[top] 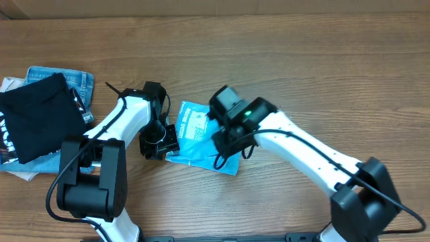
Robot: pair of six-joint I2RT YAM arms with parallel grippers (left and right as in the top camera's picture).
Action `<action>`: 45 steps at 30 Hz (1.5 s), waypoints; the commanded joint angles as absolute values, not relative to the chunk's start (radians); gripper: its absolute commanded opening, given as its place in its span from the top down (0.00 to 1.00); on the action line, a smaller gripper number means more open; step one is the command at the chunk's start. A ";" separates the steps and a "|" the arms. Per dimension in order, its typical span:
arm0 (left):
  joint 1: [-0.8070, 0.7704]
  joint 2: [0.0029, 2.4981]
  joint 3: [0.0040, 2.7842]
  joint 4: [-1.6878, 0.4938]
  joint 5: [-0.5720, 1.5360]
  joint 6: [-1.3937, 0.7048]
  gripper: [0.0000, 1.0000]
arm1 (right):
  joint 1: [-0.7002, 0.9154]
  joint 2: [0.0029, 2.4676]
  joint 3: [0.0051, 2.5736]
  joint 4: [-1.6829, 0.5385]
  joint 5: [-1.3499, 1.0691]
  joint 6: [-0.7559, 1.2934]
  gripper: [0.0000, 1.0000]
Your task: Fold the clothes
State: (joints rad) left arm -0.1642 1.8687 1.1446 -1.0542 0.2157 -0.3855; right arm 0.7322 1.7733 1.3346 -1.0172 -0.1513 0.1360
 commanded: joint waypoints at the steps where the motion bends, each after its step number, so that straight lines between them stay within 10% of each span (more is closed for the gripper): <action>1: -0.171 1.878 1.134 -1.054 0.200 -0.370 0.47 | 0.748 1.813 1.328 -1.013 -0.132 0.122 0.59; 22: -0.171 1.877 1.134 -1.052 0.200 -0.371 0.46 | 0.773 1.863 1.258 -0.963 -0.109 0.077 0.49; 36: -0.171 1.878 1.134 -1.053 0.200 -0.370 0.46 | 0.773 1.863 1.250 -0.946 -0.106 0.077 0.96; 45: -0.171 1.877 1.134 -1.054 0.200 -0.370 0.46 | 0.773 1.863 1.258 -0.959 -0.129 0.094 0.96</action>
